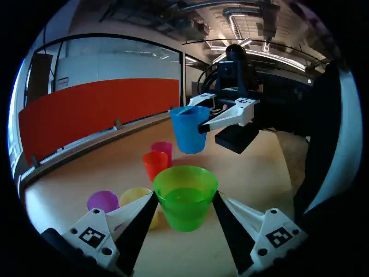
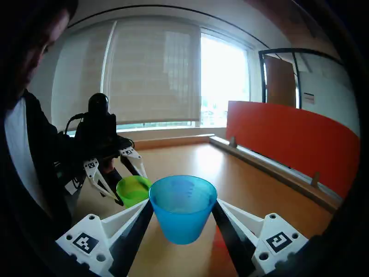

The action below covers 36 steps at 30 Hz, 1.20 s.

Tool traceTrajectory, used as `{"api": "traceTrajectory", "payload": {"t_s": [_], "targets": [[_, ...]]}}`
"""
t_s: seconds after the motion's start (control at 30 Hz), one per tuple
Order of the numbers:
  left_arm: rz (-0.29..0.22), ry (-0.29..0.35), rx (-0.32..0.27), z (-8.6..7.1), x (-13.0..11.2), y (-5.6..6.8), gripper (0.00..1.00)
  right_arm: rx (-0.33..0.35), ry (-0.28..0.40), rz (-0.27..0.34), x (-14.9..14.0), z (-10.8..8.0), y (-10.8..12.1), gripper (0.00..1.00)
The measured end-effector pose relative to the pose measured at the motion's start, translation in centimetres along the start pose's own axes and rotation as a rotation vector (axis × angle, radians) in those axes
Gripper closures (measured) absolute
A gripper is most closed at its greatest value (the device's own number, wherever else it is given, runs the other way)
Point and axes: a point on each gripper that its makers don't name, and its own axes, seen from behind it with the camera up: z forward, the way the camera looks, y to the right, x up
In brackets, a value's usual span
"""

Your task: Pour water

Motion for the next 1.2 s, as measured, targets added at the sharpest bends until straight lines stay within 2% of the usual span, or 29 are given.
{"api": "traceTrajectory", "payload": {"t_s": [0.7, 1.2], "targets": [[0.031, -0.099, -0.027, 0.4, -2.8, 0.4, 0.16, 0.068, -0.107, 0.006, -4.5, 1.0, -1.0, 0.10], [0.043, -0.173, -0.044, 0.3, -4.5, 0.4, 0.16, 0.097, -0.173, -0.006, -6.7, 1.8, -1.7, 0.09]]}}
